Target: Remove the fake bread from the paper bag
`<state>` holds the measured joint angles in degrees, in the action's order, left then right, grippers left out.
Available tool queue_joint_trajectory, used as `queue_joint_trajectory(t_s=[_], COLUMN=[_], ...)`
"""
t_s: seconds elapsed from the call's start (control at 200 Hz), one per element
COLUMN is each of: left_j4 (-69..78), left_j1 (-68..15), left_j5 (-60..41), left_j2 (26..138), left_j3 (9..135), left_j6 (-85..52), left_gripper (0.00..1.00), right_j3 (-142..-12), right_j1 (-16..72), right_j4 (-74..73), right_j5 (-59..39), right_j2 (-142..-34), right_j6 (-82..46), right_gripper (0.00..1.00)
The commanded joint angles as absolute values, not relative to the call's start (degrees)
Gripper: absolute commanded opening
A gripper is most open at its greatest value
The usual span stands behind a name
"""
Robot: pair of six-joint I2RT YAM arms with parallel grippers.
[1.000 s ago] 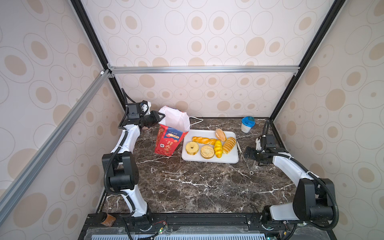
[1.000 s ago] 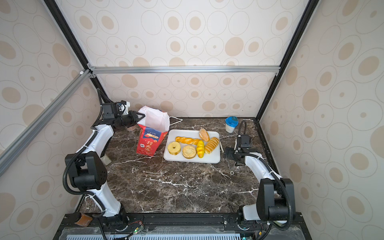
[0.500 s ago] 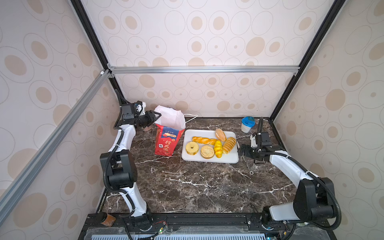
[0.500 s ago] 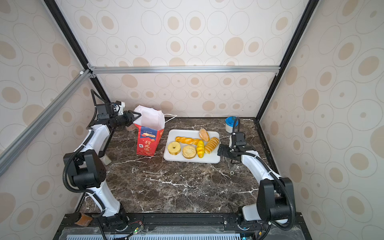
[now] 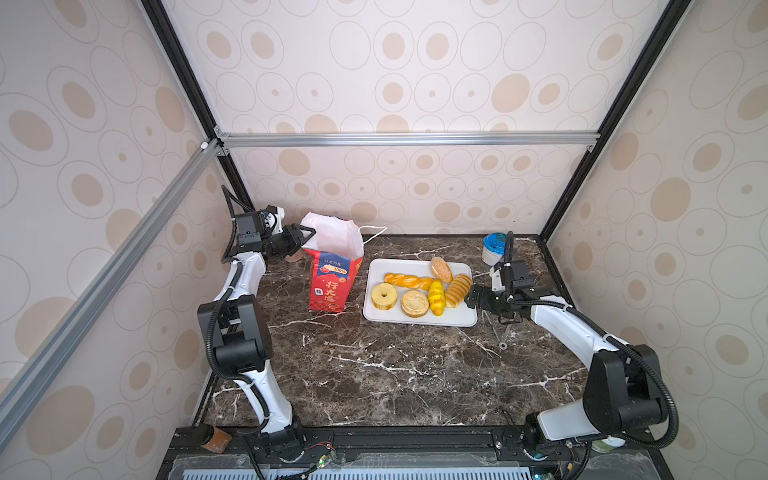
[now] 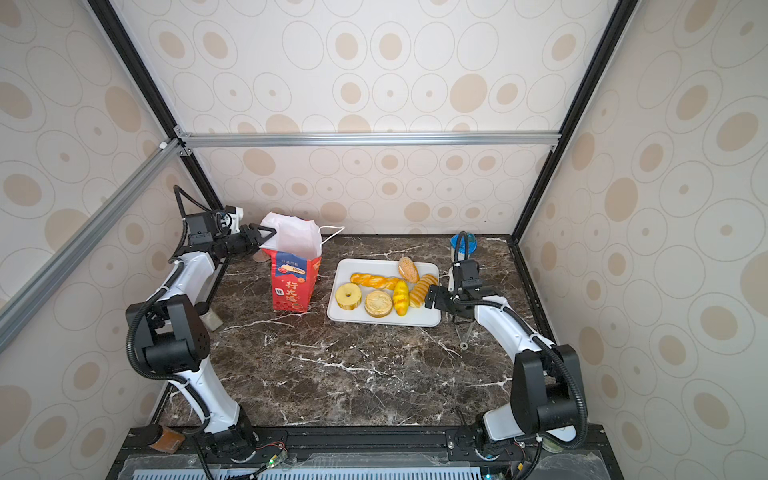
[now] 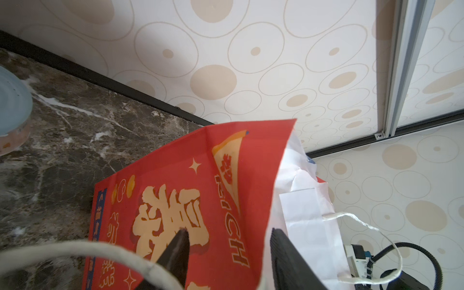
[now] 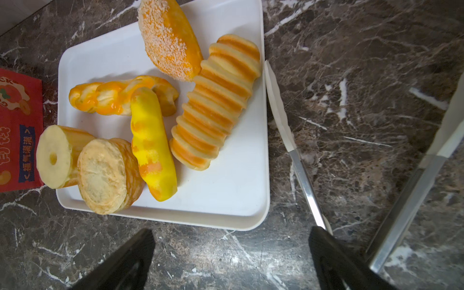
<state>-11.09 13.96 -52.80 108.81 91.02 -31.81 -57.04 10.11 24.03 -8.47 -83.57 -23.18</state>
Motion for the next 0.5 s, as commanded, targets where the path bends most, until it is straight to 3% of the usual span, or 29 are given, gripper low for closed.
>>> queue_joint_trajectory(t_s=[0.0,0.24,0.455,0.495], left_j4=[-6.73,-2.66,-4.30,-5.71], left_j1=[14.15,14.42,14.46,14.42], left_j5=[-57.37,-58.95,-57.26,-55.69], left_j2=[109.79,110.27,108.81,107.83], left_j3=[89.91,88.75,91.69,92.38], left_j6=[-33.65,-36.03,-35.09,-34.11], left_gripper=[0.50,0.54,0.62,0.67], right_j3=[-58.94,-63.21,-64.32,-64.51], right_j1=[10.91,13.11,13.95,14.12], right_j4=[25.33,29.16,29.30,29.28], right_j5=[-8.59,-8.56,-9.29,-9.62], right_j2=[-82.76,-80.43,-80.88,-81.08], right_j6=[-23.85,-22.17,-21.84,-21.88], right_gripper=[0.99,1.00,1.00,1.00])
